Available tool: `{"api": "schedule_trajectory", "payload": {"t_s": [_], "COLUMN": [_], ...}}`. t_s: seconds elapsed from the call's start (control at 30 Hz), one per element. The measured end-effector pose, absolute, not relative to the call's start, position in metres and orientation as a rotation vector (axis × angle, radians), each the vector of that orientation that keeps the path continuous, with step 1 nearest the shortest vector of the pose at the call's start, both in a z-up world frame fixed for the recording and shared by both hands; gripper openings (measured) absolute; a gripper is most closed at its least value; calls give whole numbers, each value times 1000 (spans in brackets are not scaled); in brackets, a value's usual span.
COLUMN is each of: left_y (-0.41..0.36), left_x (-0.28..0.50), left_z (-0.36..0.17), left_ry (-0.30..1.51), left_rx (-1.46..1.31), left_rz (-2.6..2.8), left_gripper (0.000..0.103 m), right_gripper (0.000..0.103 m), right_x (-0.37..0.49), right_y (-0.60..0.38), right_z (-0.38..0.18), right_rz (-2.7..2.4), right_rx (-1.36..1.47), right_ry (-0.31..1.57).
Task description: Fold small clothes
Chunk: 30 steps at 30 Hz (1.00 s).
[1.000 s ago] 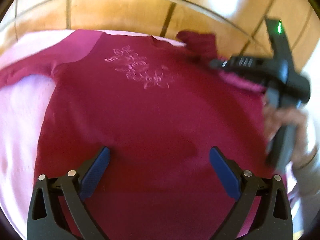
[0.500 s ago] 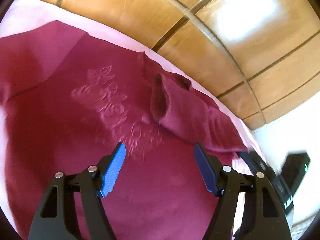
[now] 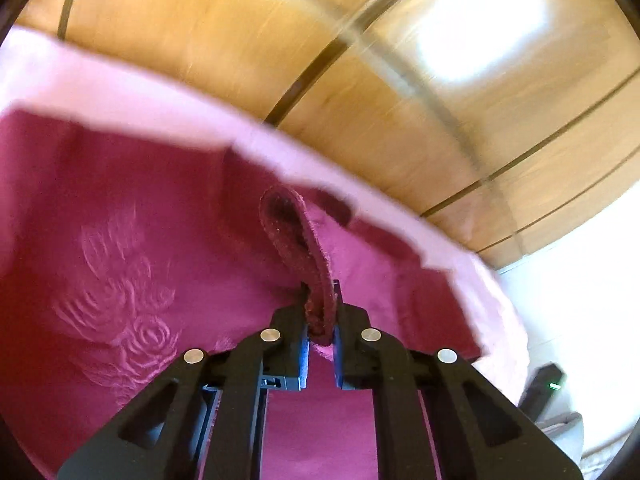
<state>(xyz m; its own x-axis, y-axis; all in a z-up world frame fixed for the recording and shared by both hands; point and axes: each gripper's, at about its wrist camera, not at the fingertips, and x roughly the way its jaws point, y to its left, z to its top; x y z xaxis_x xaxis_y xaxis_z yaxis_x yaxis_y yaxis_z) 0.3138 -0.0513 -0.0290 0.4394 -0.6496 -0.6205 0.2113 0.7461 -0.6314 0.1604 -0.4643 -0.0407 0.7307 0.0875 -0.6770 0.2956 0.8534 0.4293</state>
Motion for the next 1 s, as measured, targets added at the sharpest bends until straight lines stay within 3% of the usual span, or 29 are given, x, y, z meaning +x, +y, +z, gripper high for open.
{"api": "schedule_trajectory", "payload": {"t_s": [0.2,0.53,0.83,1.0], "left_y": [0,35,23,31], "left_x": [286,282,280,279], "left_z": [13,-69,-60,-55], "left_ry": [832,988,925,905], "left_rx": [-482,-394,-310,-330], "left_rz": [-532,-322,-320,-300], "left_gripper": [8,7,7,7], "right_gripper": [66,66,65,62], "right_x": [175,164,132,174], "right_y": [-446,-413,-370,-341], "right_z": [-29,-25,25,1], "right_rz": [-84,-58,91,128], "right_rx": [505,346,190,173], "right_ry": [736,789,694,763]}}
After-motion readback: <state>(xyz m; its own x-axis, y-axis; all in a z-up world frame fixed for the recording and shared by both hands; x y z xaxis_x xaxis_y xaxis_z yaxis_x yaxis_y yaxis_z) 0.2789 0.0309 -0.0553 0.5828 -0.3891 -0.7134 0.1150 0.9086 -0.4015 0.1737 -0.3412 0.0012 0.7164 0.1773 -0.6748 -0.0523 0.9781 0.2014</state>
